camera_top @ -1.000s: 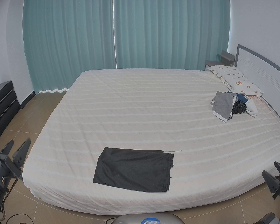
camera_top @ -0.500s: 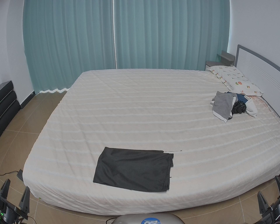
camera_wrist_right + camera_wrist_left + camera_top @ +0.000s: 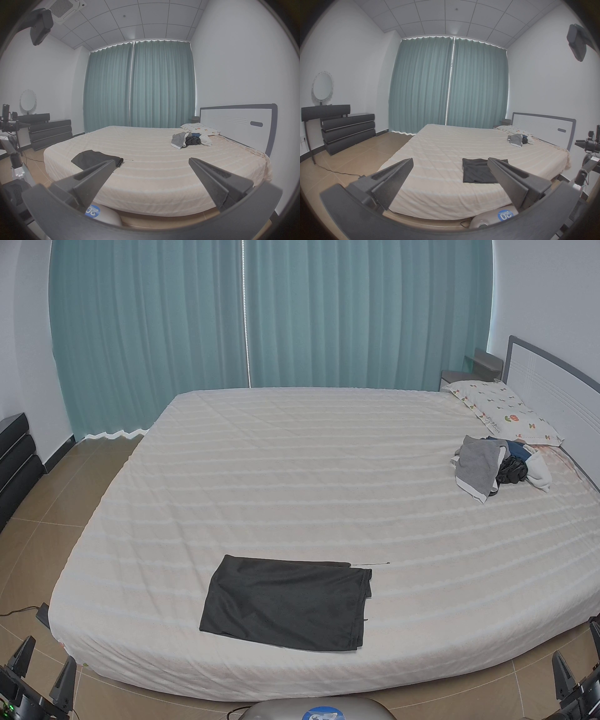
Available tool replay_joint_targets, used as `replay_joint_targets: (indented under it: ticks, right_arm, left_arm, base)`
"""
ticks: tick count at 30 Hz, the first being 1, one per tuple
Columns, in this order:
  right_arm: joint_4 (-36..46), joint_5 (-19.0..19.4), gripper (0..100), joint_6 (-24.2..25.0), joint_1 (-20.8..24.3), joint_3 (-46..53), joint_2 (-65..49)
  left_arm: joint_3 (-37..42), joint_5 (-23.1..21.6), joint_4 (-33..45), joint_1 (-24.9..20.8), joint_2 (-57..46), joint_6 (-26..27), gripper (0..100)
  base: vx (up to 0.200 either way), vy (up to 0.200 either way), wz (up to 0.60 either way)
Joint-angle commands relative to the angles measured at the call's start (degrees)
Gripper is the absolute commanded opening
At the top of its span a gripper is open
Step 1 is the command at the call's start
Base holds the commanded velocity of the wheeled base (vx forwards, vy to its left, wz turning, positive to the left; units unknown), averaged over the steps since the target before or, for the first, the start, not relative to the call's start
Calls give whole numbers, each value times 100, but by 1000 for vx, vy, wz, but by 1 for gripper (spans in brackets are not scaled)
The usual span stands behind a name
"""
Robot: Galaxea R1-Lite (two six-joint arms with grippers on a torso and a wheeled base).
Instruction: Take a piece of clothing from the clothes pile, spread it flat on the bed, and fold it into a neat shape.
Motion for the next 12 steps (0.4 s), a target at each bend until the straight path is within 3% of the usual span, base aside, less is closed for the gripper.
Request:
replay_joint_targets:
  ticks: [1, 12]
  right_arm:
    - [1, 2, 100, 29, 3, 101, -68]
    - [1, -112, 100, 161, 3, 101, -68]
  left_arm:
    - [84, -108, 0, -19, 48, 9, 100]
    - [84, -249, 44, -10, 48, 88, 100]
  base:
    - [0, 0, 0]
    - [0, 0, 0]
